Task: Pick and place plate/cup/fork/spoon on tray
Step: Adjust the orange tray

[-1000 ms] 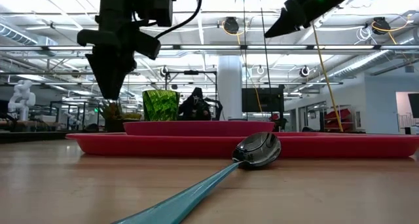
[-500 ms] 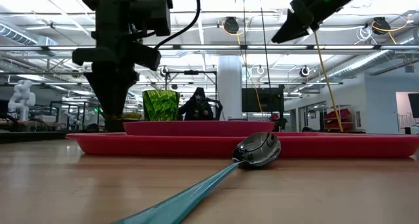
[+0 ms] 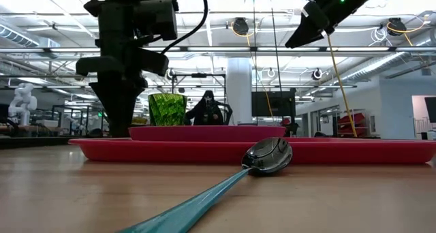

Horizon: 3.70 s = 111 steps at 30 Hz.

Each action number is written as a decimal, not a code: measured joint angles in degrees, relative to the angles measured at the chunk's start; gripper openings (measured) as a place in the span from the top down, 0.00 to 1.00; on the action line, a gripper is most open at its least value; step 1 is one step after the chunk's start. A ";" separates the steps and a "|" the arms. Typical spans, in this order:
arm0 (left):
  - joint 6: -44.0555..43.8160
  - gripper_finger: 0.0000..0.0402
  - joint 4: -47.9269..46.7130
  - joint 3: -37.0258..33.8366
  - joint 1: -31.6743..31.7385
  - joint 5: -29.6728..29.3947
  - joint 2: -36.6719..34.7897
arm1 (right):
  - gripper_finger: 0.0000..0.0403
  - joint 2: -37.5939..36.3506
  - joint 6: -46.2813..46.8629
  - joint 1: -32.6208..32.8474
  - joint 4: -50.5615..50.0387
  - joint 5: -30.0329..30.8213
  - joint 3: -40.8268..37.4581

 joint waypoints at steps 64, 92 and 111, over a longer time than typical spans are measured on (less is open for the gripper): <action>-2.63 0.48 6.63 -0.83 -5.90 0.10 1.84 | 0.48 0.00 1.48 -0.01 -3.05 -0.04 -0.02; -5.20 0.48 0.95 -0.83 -5.90 -0.01 1.49 | 0.48 -2.05 3.25 7.61 -3.18 -3.37 -0.04; -15.29 0.48 2.65 -0.83 -7.49 0.14 1.49 | 0.48 1.23 19.03 14.38 -27.96 1.12 3.85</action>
